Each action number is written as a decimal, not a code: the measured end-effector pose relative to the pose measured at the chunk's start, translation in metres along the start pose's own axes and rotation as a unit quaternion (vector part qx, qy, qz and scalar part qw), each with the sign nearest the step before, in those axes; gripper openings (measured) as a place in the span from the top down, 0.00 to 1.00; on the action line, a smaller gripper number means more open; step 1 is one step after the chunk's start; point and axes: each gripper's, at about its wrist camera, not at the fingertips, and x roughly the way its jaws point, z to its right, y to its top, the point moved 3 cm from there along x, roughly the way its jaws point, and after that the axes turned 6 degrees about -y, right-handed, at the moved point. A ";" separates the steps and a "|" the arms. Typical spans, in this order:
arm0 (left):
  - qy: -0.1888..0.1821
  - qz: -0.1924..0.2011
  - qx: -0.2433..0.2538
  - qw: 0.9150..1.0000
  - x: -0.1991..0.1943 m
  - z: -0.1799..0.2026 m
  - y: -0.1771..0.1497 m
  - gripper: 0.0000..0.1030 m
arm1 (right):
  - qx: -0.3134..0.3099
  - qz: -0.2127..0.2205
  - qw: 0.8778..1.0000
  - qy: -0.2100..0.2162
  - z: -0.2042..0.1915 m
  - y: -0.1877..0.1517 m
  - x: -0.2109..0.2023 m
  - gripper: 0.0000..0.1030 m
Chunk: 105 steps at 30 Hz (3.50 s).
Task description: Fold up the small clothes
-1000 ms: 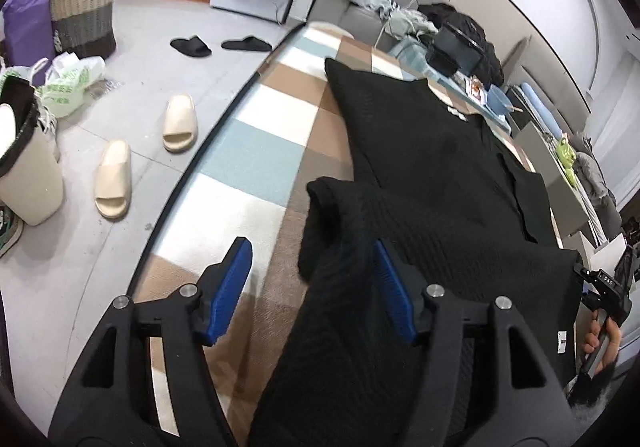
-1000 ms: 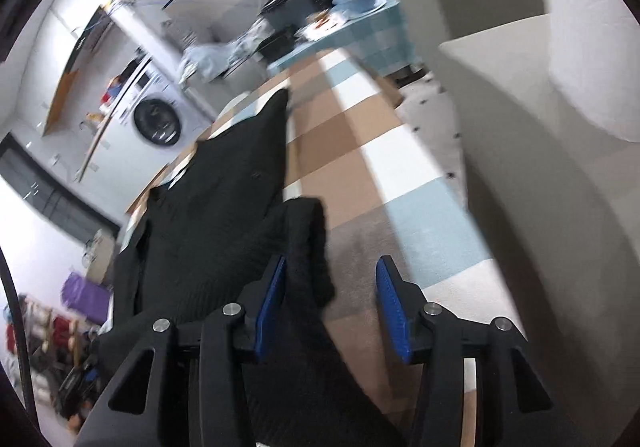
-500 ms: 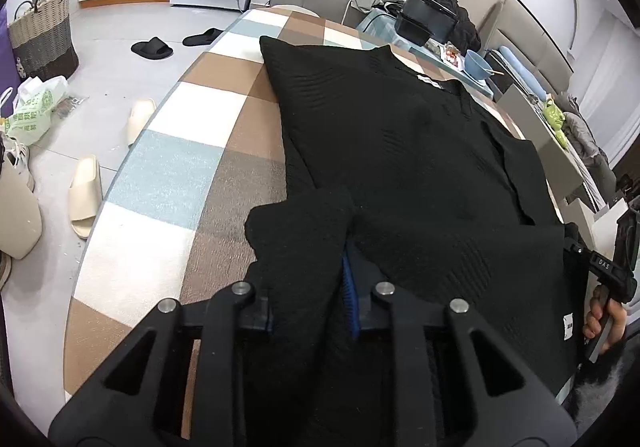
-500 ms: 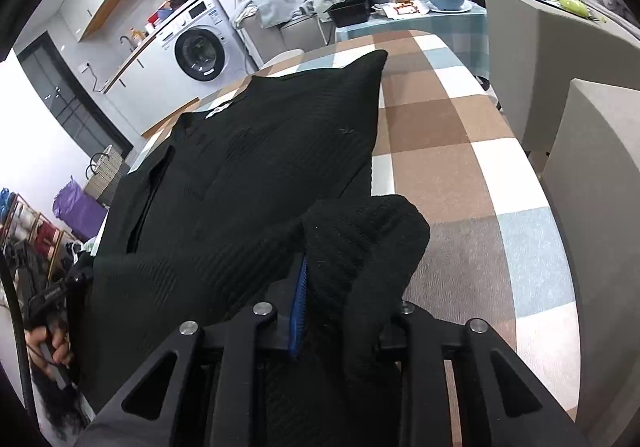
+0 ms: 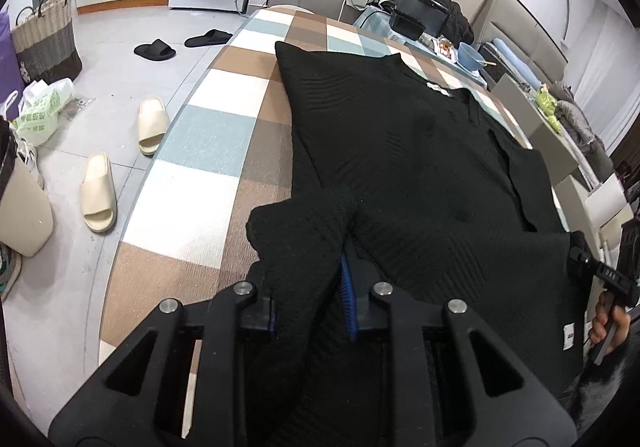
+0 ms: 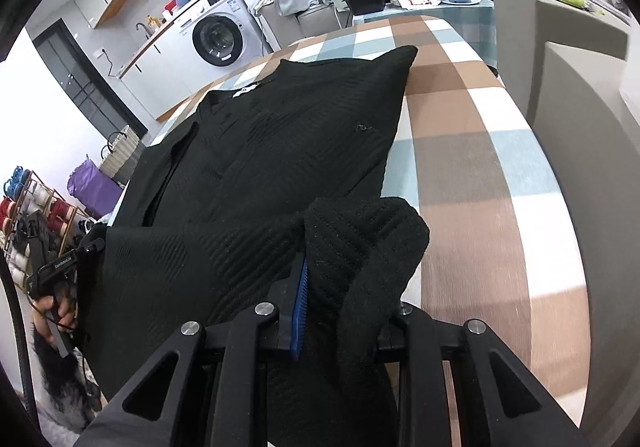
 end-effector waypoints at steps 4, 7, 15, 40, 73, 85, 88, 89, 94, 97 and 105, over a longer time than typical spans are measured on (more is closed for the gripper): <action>-0.005 0.010 -0.002 1.000 -0.008 0.000 0.000 0.80 | 0.006 0.017 1.000 -0.006 0.003 0.004 -0.007 0.78; -0.002 0.022 0.000 1.000 -0.017 0.002 -0.001 0.76 | 0.012 0.019 1.000 -0.012 0.007 0.005 -0.013 0.76; 0.008 0.071 0.014 0.997 -0.058 0.007 -0.012 0.46 | 0.035 0.039 0.999 -0.007 0.020 -0.009 -0.039 0.66; 0.023 0.061 -0.043 0.997 -0.043 -0.021 -0.011 0.53 | 0.073 0.033 0.996 0.025 0.022 -0.009 -0.028 0.66; 0.022 0.053 -0.050 0.997 -0.012 -0.026 0.010 0.75 | 0.099 0.028 0.994 -0.028 0.044 0.021 -0.002 0.63; 0.025 0.058 -0.036 0.997 -0.022 -0.010 -0.004 0.75 | 0.056 0.035 0.993 -0.097 0.027 0.016 -0.006 0.63; 0.031 0.074 -0.040 0.996 -0.039 -0.017 -0.009 0.74 | 0.072 0.051 0.993 -0.078 0.036 0.008 -0.024 0.63; 0.031 0.075 -0.039 0.996 -0.041 -0.018 -0.010 0.74 | 0.076 0.057 0.993 -0.067 0.038 0.007 -0.028 0.63; 0.026 0.069 -0.034 0.997 -0.034 -0.017 -0.007 0.74 | 0.076 0.061 0.994 -0.052 0.037 0.009 -0.025 0.63; 0.009 0.063 -0.054 0.997 -0.023 -0.019 -0.003 0.90 | 0.089 0.051 0.994 -0.037 0.038 0.013 -0.013 0.72; -0.006 0.124 -0.045 0.991 -0.048 -0.007 0.012 0.96 | 0.046 0.144 0.987 -0.046 0.012 0.034 -0.052 0.95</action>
